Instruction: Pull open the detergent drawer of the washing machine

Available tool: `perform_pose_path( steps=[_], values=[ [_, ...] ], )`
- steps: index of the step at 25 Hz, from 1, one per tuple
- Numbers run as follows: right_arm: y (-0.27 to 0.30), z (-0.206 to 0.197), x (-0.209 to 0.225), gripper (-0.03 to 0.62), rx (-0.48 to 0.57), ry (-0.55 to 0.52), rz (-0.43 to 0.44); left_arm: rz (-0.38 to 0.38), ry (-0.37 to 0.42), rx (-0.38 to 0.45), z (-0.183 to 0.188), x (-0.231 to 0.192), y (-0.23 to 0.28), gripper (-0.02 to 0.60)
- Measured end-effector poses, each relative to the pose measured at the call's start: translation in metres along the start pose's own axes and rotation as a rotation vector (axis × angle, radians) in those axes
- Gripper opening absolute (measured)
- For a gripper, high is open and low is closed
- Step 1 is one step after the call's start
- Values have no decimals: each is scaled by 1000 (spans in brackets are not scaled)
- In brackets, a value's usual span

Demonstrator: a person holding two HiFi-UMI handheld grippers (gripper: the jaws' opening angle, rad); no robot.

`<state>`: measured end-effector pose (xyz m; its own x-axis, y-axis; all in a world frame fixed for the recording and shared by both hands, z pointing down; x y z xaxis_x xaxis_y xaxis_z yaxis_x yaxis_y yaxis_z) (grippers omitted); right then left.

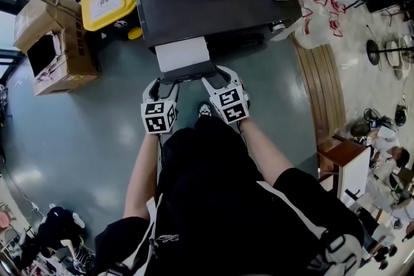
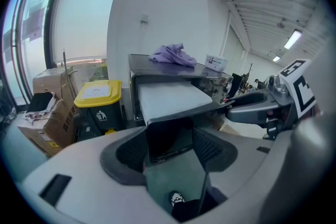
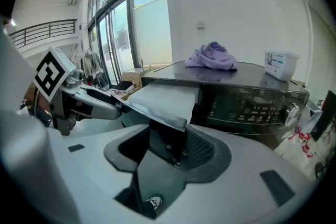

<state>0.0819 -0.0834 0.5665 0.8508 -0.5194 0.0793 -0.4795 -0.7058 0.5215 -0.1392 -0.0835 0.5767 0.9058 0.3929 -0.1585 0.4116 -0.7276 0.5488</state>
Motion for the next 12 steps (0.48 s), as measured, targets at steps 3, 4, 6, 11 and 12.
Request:
perform_pose_path(
  steps=[3, 4, 6, 11, 12],
  values=[
    [-1, -2, -1, 210, 0, 4, 0, 5, -2, -1, -2, 2, -2, 261],
    [-2, -3, -1, 210, 2, 4, 0, 7, -2, -1, -3, 2, -2, 261],
    [-3, -4, -2, 210, 3, 1, 4, 10, -2, 0, -4, 3, -4, 261],
    [-8, -6, 1, 210, -6, -8, 6, 20, -13, 6, -6, 9, -5, 261],
    [-8, -7, 1, 212, -5, -8, 7, 22, -13, 5, -6, 10, -5, 261]
  ],
)
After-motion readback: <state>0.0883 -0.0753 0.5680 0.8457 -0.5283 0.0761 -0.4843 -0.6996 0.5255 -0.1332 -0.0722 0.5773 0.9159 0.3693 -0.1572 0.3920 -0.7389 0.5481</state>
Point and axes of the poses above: the fingertips, and each gripper's own axes: y forward along the fingers, x to its right, z out of its top, the point moved 10 cm from there along -y, backward along the fingers, and after that the axes turned 6 degrees about x, right-handed, at the moved point
